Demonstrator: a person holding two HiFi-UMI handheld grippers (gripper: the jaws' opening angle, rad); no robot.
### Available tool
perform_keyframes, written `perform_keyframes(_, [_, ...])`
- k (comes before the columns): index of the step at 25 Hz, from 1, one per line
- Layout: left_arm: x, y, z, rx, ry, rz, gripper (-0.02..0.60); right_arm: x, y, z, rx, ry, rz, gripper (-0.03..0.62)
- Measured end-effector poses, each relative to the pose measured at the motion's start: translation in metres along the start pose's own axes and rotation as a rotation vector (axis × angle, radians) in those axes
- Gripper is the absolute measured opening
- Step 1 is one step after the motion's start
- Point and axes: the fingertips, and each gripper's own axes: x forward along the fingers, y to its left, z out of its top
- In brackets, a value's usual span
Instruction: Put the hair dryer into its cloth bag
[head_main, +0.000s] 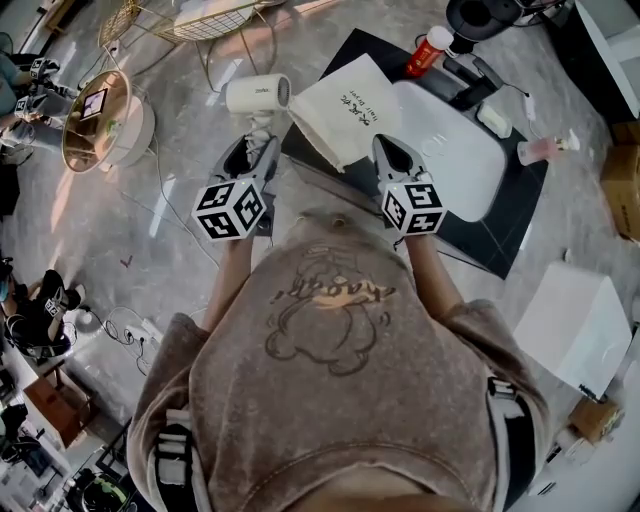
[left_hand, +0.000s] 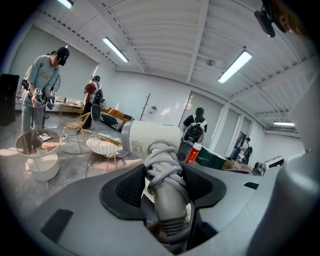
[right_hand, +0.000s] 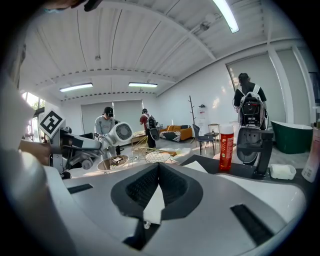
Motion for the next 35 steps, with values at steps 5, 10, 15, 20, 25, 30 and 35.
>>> perform_keyframes(5, [0.003,-0.002,0.0,0.004,0.005,-0.026,0.249,0.002,0.007,0.003,-0.003,-0.009,-0.007,0.0])
perform_keyframes(10, [0.004,-0.002,0.0,0.004,0.01,-0.045,0.249,0.008,0.017,0.003,-0.024,0.009,0.014,0.036])
perform_keyframes(15, [-0.001,0.0,-0.004,-0.002,0.01,-0.037,0.249,0.018,0.03,-0.007,-0.039,0.056,0.072,0.108])
perform_keyframes(20, [-0.003,0.006,-0.006,-0.011,0.011,-0.024,0.249,0.038,0.04,-0.02,-0.063,0.115,0.114,0.212])
perform_keyframes(25, [-0.007,0.01,-0.006,-0.016,0.007,-0.008,0.249,0.065,0.05,-0.042,-0.097,0.197,0.17,0.258])
perform_keyframes(30, [-0.008,0.012,-0.008,-0.02,0.01,0.007,0.249,0.09,0.048,-0.073,-0.153,0.298,0.199,0.264])
perform_keyframes(35, [-0.008,0.014,-0.01,-0.019,0.012,0.024,0.249,0.107,0.043,-0.092,-0.211,0.357,0.218,0.264])
